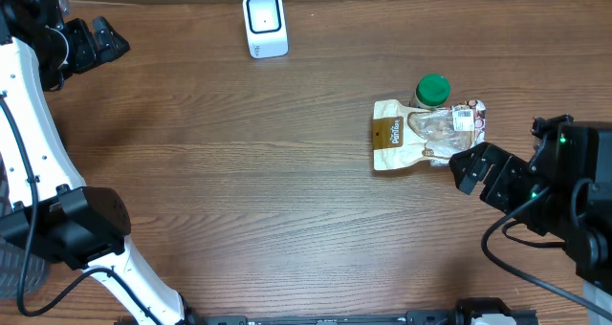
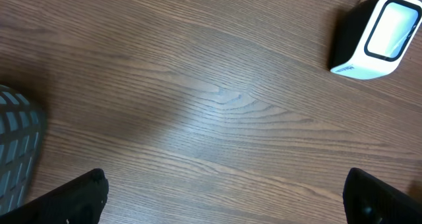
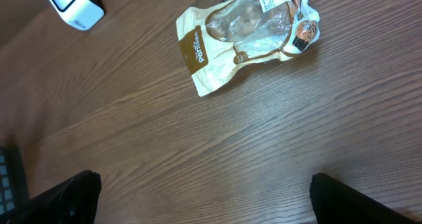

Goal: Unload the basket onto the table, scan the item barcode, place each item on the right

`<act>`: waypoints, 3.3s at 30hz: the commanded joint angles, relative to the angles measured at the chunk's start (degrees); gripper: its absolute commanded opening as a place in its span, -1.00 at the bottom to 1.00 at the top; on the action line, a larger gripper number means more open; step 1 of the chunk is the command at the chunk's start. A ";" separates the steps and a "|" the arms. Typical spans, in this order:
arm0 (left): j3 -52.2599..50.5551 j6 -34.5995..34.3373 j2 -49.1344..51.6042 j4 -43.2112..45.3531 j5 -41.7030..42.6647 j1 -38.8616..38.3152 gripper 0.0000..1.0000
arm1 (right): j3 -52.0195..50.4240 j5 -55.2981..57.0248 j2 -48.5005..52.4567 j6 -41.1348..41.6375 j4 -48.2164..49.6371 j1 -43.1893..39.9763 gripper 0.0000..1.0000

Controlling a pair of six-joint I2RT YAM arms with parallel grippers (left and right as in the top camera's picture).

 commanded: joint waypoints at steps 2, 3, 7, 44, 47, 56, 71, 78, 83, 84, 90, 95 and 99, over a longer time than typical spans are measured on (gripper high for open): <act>0.70 0.68 -0.50 0.07 -0.26 -0.39 0.99 | 1.14 -0.31 0.85 -0.24 0.20 0.00 1.00; 0.70 0.68 -0.50 0.07 -0.26 -0.39 0.99 | 1.14 -0.28 1.16 -0.26 0.17 0.00 1.00; 0.70 0.70 -0.50 0.07 -0.26 -0.39 0.99 | 1.14 -0.26 2.49 -0.28 0.20 0.00 1.00; 0.70 0.70 -0.50 0.07 -0.26 -0.39 0.99 | -55.36 6.16 -38.45 -15.04 71.76 12.81 0.99; 0.70 0.70 -0.50 0.07 -0.26 -0.39 0.99 | -62.62 6.16 -43.93 -15.30 76.91 13.97 1.00; 0.70 0.68 -0.50 0.07 -0.26 -0.39 0.99 | -77.96 5.86 -54.01 -15.23 86.88 14.38 1.00; 0.70 0.70 -0.50 0.07 -0.26 -0.39 0.99 | -84.89 3.63 -58.64 -15.06 83.14 14.47 1.00; 0.70 0.68 -0.50 0.07 -0.26 -0.39 0.99 | -84.89 3.63 -58.64 -15.06 83.19 14.40 1.00; 0.70 0.68 -0.50 0.04 -0.26 -0.39 1.00 | -84.89 3.63 -58.62 -15.06 83.19 14.32 0.99; 0.70 0.68 -0.50 0.04 -0.26 -0.39 0.99 | -84.89 3.61 -58.60 -15.06 83.19 14.32 1.00; 0.70 0.70 -0.50 0.04 -0.26 -0.39 0.99 | -84.89 3.63 -58.60 -15.06 83.19 14.32 0.99; 0.70 0.70 -0.50 0.04 -0.26 -0.39 0.99 | -84.89 3.63 -58.60 -15.06 83.19 14.32 1.00; 0.70 0.70 -0.50 0.04 -0.26 -0.39 0.99 | -84.89 3.61 -58.60 -15.06 83.19 14.32 1.00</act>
